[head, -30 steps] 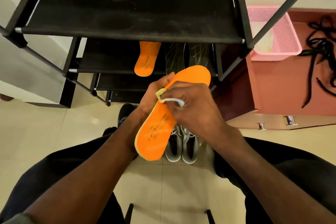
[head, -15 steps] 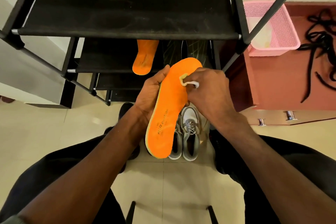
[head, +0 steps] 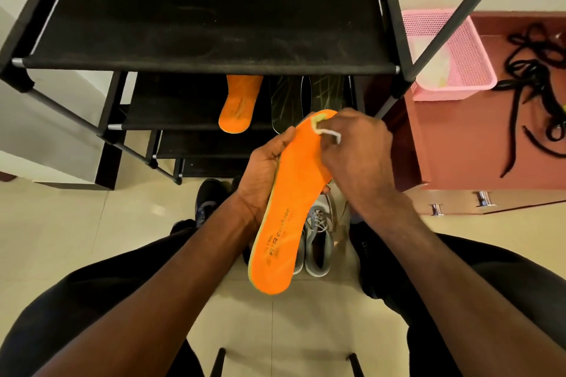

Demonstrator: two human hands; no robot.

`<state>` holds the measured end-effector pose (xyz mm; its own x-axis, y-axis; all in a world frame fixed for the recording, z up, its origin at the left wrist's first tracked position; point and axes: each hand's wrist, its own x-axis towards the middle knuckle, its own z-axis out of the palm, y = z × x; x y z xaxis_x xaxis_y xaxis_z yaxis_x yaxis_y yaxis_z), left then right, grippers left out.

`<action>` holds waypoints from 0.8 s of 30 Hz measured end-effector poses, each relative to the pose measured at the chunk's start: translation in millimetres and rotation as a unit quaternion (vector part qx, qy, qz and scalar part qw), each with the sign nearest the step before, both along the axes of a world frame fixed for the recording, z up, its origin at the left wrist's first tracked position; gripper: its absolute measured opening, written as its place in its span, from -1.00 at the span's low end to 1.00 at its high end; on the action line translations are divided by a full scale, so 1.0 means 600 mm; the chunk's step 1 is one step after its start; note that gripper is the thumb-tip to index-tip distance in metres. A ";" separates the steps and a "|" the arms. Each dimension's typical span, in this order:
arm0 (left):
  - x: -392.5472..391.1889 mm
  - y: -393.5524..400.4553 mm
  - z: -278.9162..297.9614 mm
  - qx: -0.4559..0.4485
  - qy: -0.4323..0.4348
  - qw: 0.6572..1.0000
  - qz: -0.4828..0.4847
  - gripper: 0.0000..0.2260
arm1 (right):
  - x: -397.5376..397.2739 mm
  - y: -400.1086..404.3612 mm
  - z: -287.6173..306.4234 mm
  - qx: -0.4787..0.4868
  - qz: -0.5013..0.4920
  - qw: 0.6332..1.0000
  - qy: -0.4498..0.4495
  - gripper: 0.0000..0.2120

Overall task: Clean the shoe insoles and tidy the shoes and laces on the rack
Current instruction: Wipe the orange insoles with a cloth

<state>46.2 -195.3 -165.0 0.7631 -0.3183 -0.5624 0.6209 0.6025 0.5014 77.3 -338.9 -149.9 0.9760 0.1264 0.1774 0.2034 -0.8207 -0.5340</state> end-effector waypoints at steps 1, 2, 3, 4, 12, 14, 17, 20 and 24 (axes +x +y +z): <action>-0.004 -0.006 0.002 0.012 -0.008 1.000 -0.017 -0.62 | 0.008 -0.015 0.000 -0.029 -0.032 0.999 0.010 -0.70; -0.005 -0.009 0.000 0.019 -0.009 0.999 -0.026 -0.61 | 0.011 -0.023 -0.002 -0.035 -0.046 0.998 0.019 -0.70; -0.004 -0.010 0.001 0.020 -0.008 0.999 -0.031 -0.60 | 0.009 -0.023 -0.003 -0.022 -0.039 0.999 0.020 -0.70; -0.003 -0.009 0.000 0.015 -0.011 0.999 -0.028 -0.59 | 0.002 -0.017 -0.004 0.006 -0.014 1.000 0.011 -0.71; 0.005 0.001 0.013 0.053 -0.037 0.997 -0.038 -0.74 | 0.022 -0.026 -0.008 0.032 -0.056 0.997 -0.039 -0.74; 0.005 0.003 0.020 0.057 -0.038 0.997 -0.047 -0.76 | 0.030 -0.038 -0.010 0.045 -0.068 0.996 -0.031 -0.75; 0.002 0.008 0.028 0.040 -0.022 0.998 -0.036 -0.70 | 0.024 -0.037 -0.015 0.052 -0.047 0.997 -0.013 -0.75; 0.004 0.018 0.020 0.022 -0.001 1.000 -0.005 -0.61 | 0.018 -0.027 -0.015 0.032 -0.020 0.999 0.000 -0.72; 0.013 0.037 0.010 0.056 0.002 0.997 0.051 -0.66 | -0.020 0.014 -0.021 0.007 0.062 0.998 0.002 -0.69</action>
<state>53.9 -173.3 -158.9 0.7855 -0.1744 -0.5938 0.5621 0.6024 0.5667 65.6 -330.6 -162.6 0.9534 0.2445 0.1768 0.3017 -0.7817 -0.5458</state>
